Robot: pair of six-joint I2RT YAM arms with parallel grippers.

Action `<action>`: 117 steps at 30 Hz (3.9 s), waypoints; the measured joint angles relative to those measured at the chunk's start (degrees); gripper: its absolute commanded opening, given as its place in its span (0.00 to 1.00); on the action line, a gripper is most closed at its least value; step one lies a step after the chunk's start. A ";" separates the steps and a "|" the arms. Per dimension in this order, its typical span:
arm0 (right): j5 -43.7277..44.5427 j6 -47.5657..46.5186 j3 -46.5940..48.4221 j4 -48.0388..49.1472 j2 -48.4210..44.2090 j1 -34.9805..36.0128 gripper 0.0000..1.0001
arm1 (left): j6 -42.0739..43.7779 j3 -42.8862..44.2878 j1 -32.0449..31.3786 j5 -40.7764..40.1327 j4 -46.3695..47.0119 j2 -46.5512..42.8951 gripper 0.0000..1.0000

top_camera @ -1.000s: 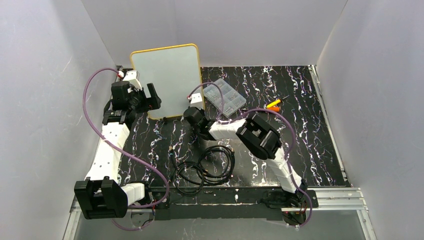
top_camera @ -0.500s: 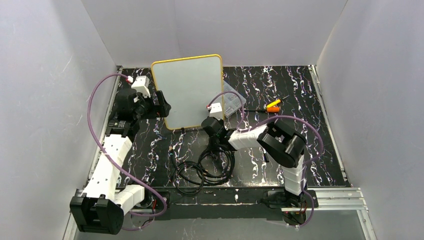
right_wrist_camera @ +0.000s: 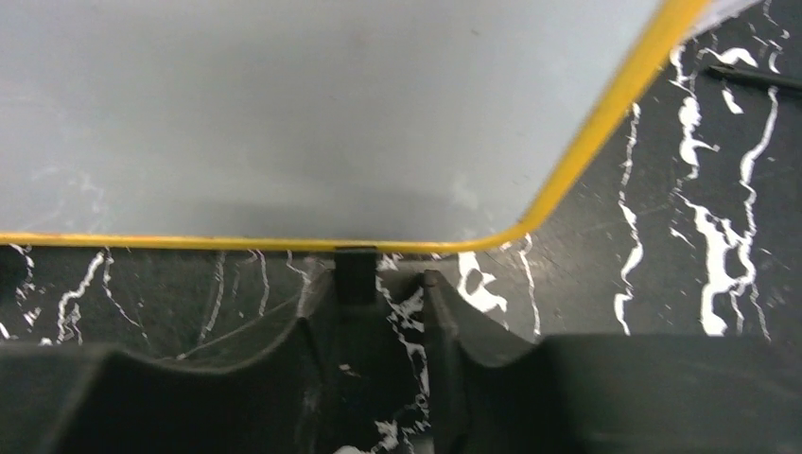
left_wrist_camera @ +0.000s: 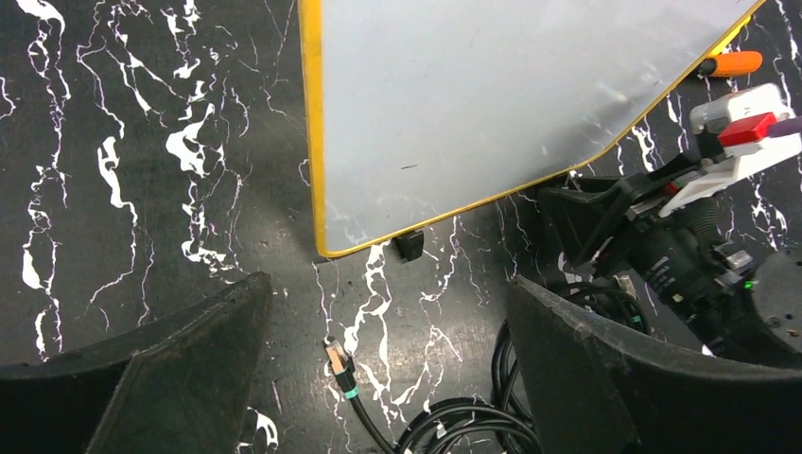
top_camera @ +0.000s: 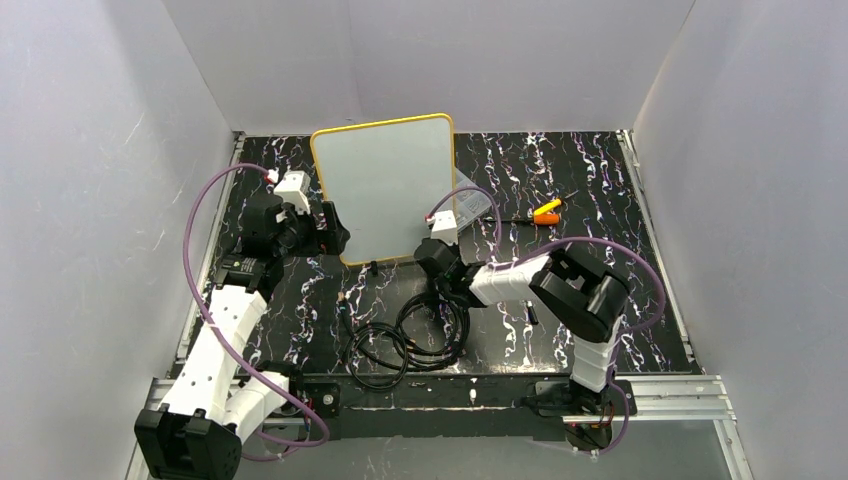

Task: Write a sentence on the whiteboard
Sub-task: Move the whiteboard stand to the center of the board, then pick up the whiteboard marker from the center of the board, then pass from the right arm to the left

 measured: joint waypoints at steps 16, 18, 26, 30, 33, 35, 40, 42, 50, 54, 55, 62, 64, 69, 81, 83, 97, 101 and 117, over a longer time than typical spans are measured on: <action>-3.56 -2.49 -8.26 -6.49 -16.74 -0.33 0.79 | 1.68 -0.70 -1.86 -1.03 -1.11 -1.92 0.90; -4.96 -2.86 -8.31 -9.11 -20.37 -0.33 0.80 | 2.49 -0.79 -2.67 -1.25 -1.09 -3.13 0.90; -9.81 -3.67 -7.21 -29.75 -34.75 -3.58 0.81 | 5.11 -0.42 -9.57 -2.05 -1.18 -5.99 0.89; -17.62 -3.45 -5.97 -39.34 -38.12 -15.93 0.78 | 5.25 2.84 -12.52 -1.66 -1.33 -3.21 0.89; -21.88 -3.45 -5.99 -44.50 -38.88 -24.61 0.76 | 5.20 4.90 -14.36 -0.92 0.35 -1.99 0.88; -24.33 -3.61 -6.03 -47.12 -38.66 -28.24 0.73 | 5.14 4.79 -15.13 -0.26 1.55 -1.81 0.88; -28.22 -3.80 -6.08 -50.42 -34.82 -32.54 0.70 | 5.03 2.03 -16.11 1.49 2.62 -1.79 0.89; -29.18 -4.07 -6.12 -50.66 -32.89 -32.83 0.66 | 4.85 0.96 -16.28 1.81 2.36 -1.79 0.89; -32.02 -6.47 -6.12 -49.16 -26.95 -32.85 0.54 | 4.81 0.24 -16.74 2.29 2.23 -1.66 0.89; -33.07 -6.73 -6.16 -47.54 -25.03 -32.85 0.49 | 4.66 0.24 -16.76 2.51 2.23 -1.29 0.89; -33.18 -6.75 -6.16 -47.15 -24.72 -32.83 0.48 | 4.63 0.24 -16.76 2.58 2.23 -1.16 0.89; -33.55 -6.82 -7.65 -45.09 -23.80 -32.83 0.40 | 4.61 0.24 -16.76 2.73 2.21 -0.92 0.89; -33.55 -6.84 -7.96 -44.63 -23.61 -32.83 0.38 | 4.48 0.24 -16.76 2.84 2.23 -0.92 0.89; -33.59 -6.88 -8.04 -43.47 -23.10 -32.83 0.17 | 3.50 0.24 -16.98 3.02 2.21 -0.94 0.88; -38.77 -3.50 -7.61 -44.35 -31.91 -32.02 0.01 | -6.29 0.24 -26.25 2.60 5.62 -1.44 0.86; -41.03 -0.87 -6.88 -43.76 -36.94 -30.51 0.01 | -9.51 0.15 -30.82 1.97 7.67 -1.42 0.86; -41.77 16.15 -6.64 -17.44 -50.49 -10.58 0.01 | -24.37 -3.08 -44.87 -2.32 17.84 5.05 0.62; -40.35 17.79 -7.19 -13.46 -50.45 -8.76 0.01 | -25.81 -3.37 -45.11 -2.86 18.03 5.05 0.46; -39.30 19.71 -8.26 -12.87 -51.36 -7.39 0.86 | -21.22 -3.17 -45.64 -7.56 13.16 3.15 0.00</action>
